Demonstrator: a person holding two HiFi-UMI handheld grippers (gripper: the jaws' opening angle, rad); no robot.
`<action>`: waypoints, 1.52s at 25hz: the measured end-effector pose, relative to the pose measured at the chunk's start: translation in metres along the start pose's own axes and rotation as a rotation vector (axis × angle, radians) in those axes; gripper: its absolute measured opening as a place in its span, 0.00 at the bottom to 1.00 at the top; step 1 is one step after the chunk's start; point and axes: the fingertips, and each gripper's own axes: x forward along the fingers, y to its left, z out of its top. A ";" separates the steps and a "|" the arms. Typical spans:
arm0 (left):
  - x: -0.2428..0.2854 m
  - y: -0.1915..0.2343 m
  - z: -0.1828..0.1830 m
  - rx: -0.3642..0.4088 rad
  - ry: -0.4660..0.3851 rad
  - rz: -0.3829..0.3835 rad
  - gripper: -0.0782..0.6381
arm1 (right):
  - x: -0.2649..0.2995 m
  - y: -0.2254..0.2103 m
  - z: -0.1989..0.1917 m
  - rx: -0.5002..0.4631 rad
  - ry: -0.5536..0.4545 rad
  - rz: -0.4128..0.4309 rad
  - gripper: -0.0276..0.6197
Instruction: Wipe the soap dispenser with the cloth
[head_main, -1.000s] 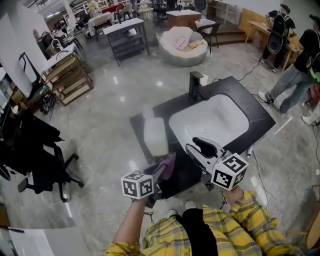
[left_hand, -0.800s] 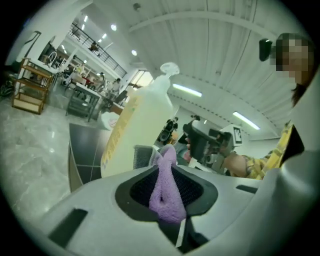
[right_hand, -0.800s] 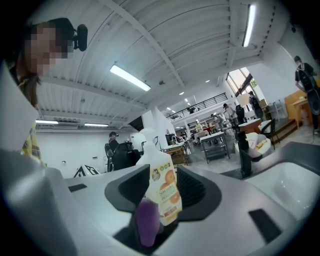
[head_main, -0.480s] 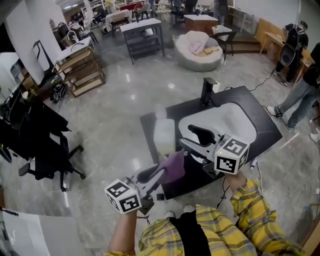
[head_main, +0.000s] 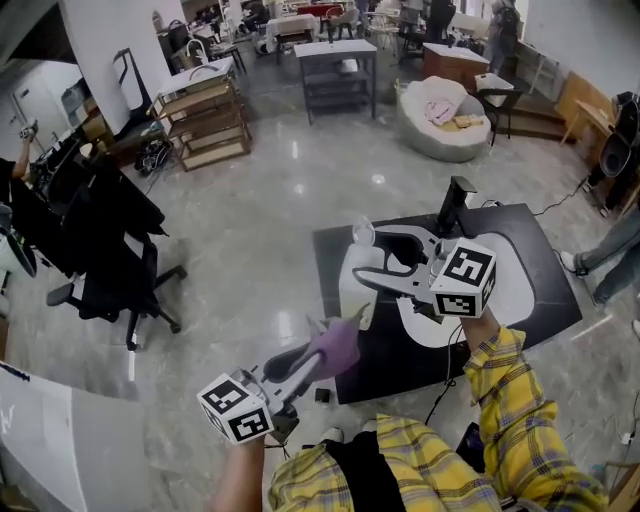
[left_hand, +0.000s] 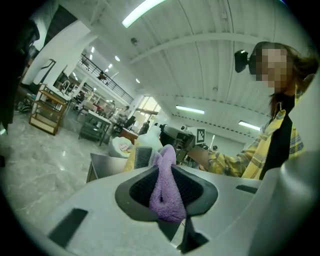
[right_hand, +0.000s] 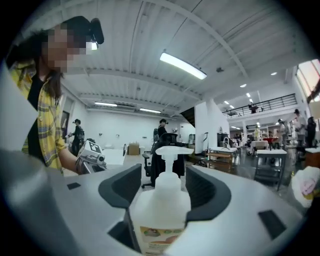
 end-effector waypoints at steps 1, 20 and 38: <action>-0.002 0.001 0.001 -0.001 -0.007 0.011 0.20 | 0.003 0.000 0.001 -0.018 0.009 0.036 0.42; 0.004 0.019 0.001 0.004 -0.020 0.114 0.20 | 0.033 0.007 -0.027 -0.207 0.203 0.470 0.32; 0.008 0.037 0.008 0.000 -0.015 0.079 0.20 | 0.043 -0.009 -0.026 -0.153 0.223 0.206 0.31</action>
